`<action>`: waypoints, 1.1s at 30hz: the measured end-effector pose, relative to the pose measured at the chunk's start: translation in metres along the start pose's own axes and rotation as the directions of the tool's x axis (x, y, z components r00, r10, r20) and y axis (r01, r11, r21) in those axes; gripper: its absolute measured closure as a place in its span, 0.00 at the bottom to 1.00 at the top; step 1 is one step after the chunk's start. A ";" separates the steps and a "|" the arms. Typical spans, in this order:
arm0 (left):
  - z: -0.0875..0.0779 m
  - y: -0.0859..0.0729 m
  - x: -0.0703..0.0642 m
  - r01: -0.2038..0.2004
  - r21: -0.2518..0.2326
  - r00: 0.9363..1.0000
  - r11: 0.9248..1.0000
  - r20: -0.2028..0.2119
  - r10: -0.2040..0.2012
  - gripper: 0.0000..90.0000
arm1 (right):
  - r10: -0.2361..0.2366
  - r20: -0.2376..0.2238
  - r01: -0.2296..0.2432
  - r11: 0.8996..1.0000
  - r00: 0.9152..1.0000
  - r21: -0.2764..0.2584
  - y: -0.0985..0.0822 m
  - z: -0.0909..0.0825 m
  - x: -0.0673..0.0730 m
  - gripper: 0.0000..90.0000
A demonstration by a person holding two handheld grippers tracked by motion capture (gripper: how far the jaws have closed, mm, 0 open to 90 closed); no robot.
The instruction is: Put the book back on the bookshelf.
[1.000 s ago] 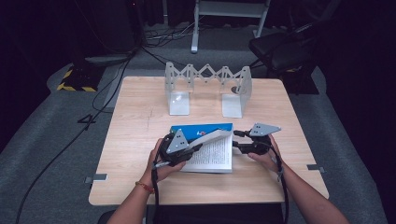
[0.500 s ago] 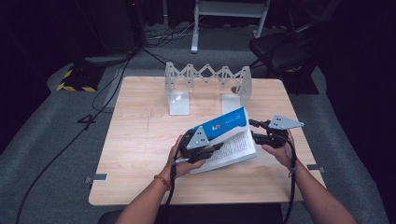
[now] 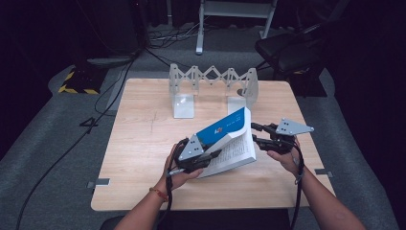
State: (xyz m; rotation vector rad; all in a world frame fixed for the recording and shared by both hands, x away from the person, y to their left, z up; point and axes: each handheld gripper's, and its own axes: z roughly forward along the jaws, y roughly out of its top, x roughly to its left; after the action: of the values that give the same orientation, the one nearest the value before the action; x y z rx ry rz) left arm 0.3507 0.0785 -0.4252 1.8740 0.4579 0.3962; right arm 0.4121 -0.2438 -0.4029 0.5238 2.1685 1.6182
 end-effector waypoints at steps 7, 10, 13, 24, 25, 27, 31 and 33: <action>-0.018 -0.010 0.004 0.020 0.010 1.000 1.000 -0.015 -0.020 0.73 | -0.036 -0.057 0.037 0.999 0.998 0.004 0.017 0.014 0.016 0.56; -0.021 -0.014 0.005 0.029 0.036 0.999 0.999 -0.015 -0.029 0.66 | -0.047 -0.059 0.050 0.998 0.997 0.047 0.019 0.031 0.022 0.54; -0.020 -0.023 0.009 0.044 0.105 0.999 0.993 0.002 -0.045 0.61 | -0.045 -0.070 0.049 0.997 0.997 0.064 0.016 0.039 0.022 0.53; -0.018 -0.036 0.029 0.089 0.089 0.991 0.992 0.090 -0.097 0.75 | -0.014 -0.121 0.022 0.998 0.993 0.060 0.012 0.041 0.015 0.52; -0.016 -0.035 0.028 0.093 0.080 0.991 0.992 0.093 -0.101 0.76 | -0.017 -0.114 0.025 0.998 0.993 0.061 0.011 0.039 0.014 0.52; -0.010 -0.032 0.026 0.085 0.084 0.991 0.993 0.100 -0.093 0.76 | -0.021 -0.097 0.027 0.997 0.995 0.067 0.009 0.035 0.012 0.54; 0.009 -0.023 0.019 0.039 0.084 0.991 0.996 0.124 -0.049 0.76 | -0.020 -0.069 0.024 0.998 0.997 0.059 0.006 0.021 0.004 0.58; 0.018 -0.019 0.017 0.029 0.081 0.989 0.996 0.142 -0.040 0.76 | -0.023 -0.060 0.026 0.998 0.998 0.052 0.007 0.013 0.002 0.59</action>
State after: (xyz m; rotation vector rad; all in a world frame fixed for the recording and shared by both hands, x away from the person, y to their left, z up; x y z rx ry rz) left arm 0.3714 0.0784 -0.4478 1.9531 0.4133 0.2212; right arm 0.4179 -0.2304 -0.4002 0.4683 2.2574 1.5872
